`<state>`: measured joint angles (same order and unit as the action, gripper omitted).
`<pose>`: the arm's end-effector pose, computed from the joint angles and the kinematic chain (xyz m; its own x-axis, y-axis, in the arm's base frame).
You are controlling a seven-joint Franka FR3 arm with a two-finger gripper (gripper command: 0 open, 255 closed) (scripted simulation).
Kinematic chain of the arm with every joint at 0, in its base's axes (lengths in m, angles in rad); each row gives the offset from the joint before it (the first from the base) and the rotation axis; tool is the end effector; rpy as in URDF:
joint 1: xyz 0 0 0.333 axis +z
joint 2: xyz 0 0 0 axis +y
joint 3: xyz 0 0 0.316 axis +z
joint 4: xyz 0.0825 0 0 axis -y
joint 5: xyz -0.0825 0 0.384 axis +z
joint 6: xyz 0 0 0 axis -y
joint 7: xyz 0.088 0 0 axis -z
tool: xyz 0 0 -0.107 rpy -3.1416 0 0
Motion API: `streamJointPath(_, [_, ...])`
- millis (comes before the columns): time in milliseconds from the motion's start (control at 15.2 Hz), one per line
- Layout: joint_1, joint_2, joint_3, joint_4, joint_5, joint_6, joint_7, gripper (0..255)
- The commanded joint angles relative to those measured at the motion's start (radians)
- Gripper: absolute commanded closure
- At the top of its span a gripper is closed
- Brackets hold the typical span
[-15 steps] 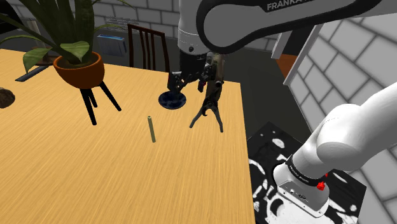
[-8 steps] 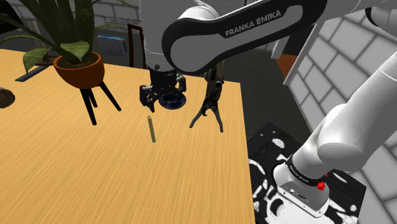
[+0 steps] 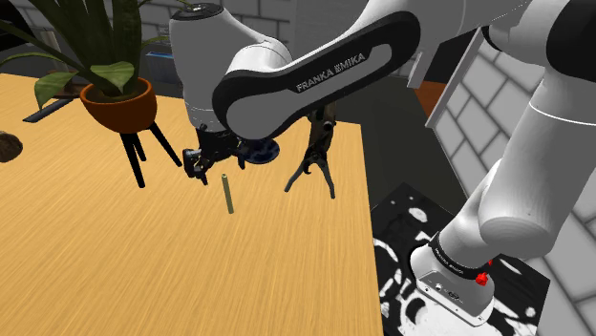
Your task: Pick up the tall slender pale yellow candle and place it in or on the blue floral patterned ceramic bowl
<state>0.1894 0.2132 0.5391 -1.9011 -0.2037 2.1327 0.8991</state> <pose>0.4684 0.3868 0.4084 0.9933 -0.0785 0.0848 -0.0791 -0.9969 0.0038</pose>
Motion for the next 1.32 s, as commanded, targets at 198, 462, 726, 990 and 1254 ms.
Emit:
streamJointPath(198, [0.006,0.035,-0.008,-0.022,-0.027,0.051,0.018,0])
streamJointPath(462, [0.006,0.035,-0.008,-0.022,-0.027,0.051,0.018,0])
streamJointPath(726, [0.006,0.035,-0.008,-0.022,-0.027,0.051,0.018,0])
streamJointPath(990, [0.006,0.035,-0.008,-0.022,-0.027,0.051,0.018,255])
streamJointPath(1254, [0.006,0.035,-0.008,-0.022,-0.027,0.051,0.018,255])
